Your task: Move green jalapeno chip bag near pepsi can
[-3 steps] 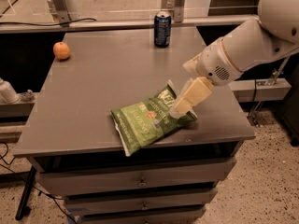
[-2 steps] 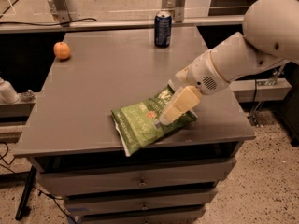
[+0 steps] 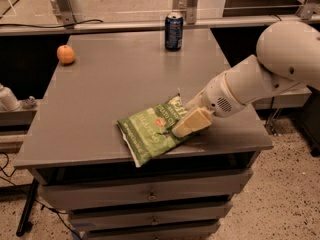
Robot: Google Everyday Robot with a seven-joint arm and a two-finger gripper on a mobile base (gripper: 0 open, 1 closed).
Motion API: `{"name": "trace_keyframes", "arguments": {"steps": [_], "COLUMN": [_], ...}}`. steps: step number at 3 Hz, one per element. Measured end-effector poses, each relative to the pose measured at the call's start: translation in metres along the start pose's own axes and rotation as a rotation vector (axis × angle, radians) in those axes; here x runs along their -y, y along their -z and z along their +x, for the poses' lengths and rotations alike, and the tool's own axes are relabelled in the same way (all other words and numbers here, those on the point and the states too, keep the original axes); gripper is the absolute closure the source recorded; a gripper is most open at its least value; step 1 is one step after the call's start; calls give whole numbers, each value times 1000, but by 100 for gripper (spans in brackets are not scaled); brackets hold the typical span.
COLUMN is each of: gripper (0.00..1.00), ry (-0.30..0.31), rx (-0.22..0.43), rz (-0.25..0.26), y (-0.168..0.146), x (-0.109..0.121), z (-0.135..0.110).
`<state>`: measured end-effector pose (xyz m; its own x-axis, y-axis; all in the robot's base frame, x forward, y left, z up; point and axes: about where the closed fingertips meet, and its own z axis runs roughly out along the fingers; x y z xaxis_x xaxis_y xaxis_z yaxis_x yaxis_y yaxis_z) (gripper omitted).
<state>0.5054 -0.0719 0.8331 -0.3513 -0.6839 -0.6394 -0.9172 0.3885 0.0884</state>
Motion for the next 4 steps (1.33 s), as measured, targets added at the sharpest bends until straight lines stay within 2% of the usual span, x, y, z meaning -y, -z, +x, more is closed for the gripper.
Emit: {"name": "trace_keyframes", "arguments": {"steps": [1, 2, 3, 4], "gripper": [64, 87, 100, 100], "ry": [-7, -27, -75, -61], "rx": [-18, -28, -20, 3], "rz": [26, 73, 146, 174], "y": [14, 49, 101, 116], "x": [10, 28, 56, 60], "z": [3, -7, -19, -31]}}
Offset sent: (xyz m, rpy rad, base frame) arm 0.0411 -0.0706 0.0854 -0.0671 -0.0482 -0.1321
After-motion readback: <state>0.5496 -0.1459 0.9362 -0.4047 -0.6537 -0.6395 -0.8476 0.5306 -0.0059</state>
